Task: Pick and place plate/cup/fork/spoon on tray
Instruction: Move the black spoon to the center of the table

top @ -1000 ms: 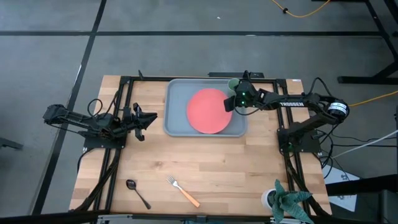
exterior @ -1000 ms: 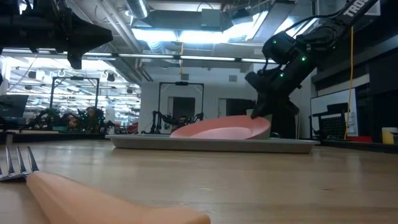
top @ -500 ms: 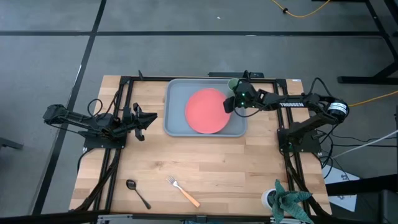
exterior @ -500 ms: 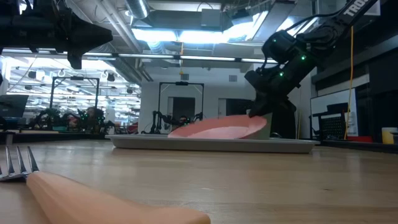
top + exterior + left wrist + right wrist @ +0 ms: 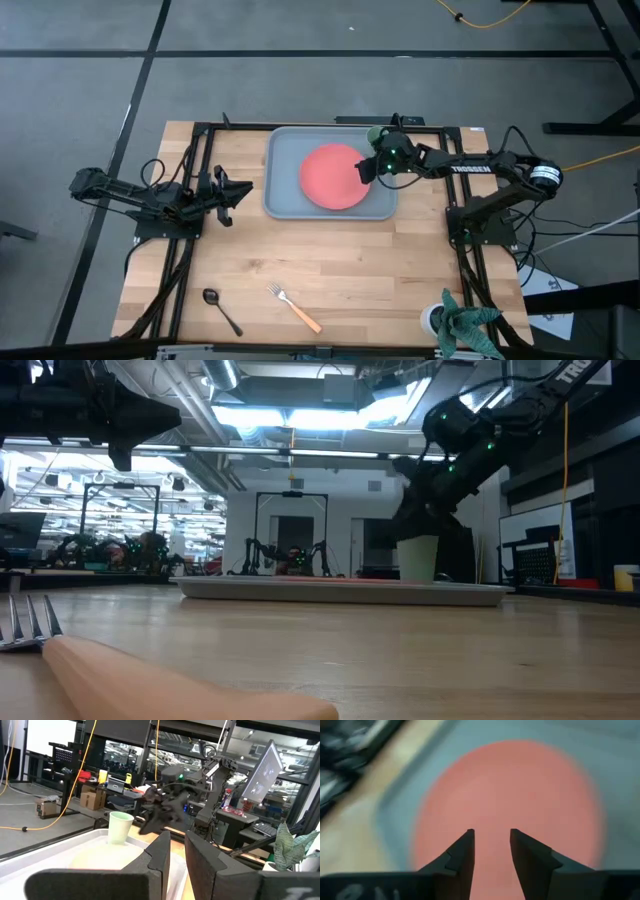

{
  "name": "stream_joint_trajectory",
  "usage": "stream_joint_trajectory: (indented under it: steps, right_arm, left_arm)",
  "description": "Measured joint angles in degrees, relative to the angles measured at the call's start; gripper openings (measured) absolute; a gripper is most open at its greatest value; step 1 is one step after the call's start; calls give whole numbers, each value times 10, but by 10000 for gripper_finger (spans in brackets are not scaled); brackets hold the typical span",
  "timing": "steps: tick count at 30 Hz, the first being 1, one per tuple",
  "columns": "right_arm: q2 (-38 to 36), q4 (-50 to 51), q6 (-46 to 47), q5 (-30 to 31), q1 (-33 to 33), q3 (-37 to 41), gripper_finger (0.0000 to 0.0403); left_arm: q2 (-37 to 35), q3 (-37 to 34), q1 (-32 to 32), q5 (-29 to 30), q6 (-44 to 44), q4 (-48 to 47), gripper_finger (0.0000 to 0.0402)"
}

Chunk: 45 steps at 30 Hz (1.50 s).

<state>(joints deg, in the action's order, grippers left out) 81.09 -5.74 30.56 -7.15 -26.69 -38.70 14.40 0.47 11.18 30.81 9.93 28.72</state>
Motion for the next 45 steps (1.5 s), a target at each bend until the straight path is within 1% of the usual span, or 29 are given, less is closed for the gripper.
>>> stream_joint_trajectory:
  steps: [2,3,5,7,9,11,15,16,17,19,21,24,28,33,37,41,43,45]
  right_arm:
    - [-15,0,-13,-43,16,0,129]
    - [-25,0,-24,-53,27,0,129]
    - [-48,0,-44,-56,54,0,129]
    - [-69,0,-75,-34,91,0,129]
    - [-86,4,-109,15,135,0,129]
    - [-105,22,-137,81,180,0,129]
    - [-164,31,-163,260,264,27,123]
    - [-181,27,-171,295,283,39,122]
    - [-197,23,-173,320,300,51,122]
    - [-226,1,-172,343,328,75,121]
    - [-248,-22,-158,349,346,92,121]
    - [-272,-28,-158,351,365,107,121]
    - [-283,-27,-196,348,379,110,121]
    - [-283,-35,-238,341,380,110,121]
    - [-283,-35,-225,340,380,111,121]
    - [-283,-33,-203,320,380,111,121]
    - [-283,-33,-202,314,380,111,121]
    - [-283,-33,-201,314,380,111,121]
  left_arm:
    - [0,0,0,0,0,0,51]
    - [0,0,0,0,0,0,51]
    - [0,0,0,0,0,0,51]
    - [0,0,0,0,0,0,51]
    - [0,0,0,0,0,0,51]
    - [0,0,0,0,0,0,51]
    - [0,0,0,0,0,0,51]
    - [0,0,0,0,0,0,51]
    - [0,0,0,0,0,0,51]
    - [0,0,0,0,0,0,51]
    - [0,0,0,0,0,0,51]
    - [0,0,0,0,0,0,51]
    - [0,0,0,0,0,0,51]
    - [0,0,0,0,0,0,51]
    - [0,0,0,0,0,0,51]
    - [0,0,0,1,-4,7,51]
    - [-1,0,0,11,-9,28,51]
    - [0,1,-1,23,-9,26,51]
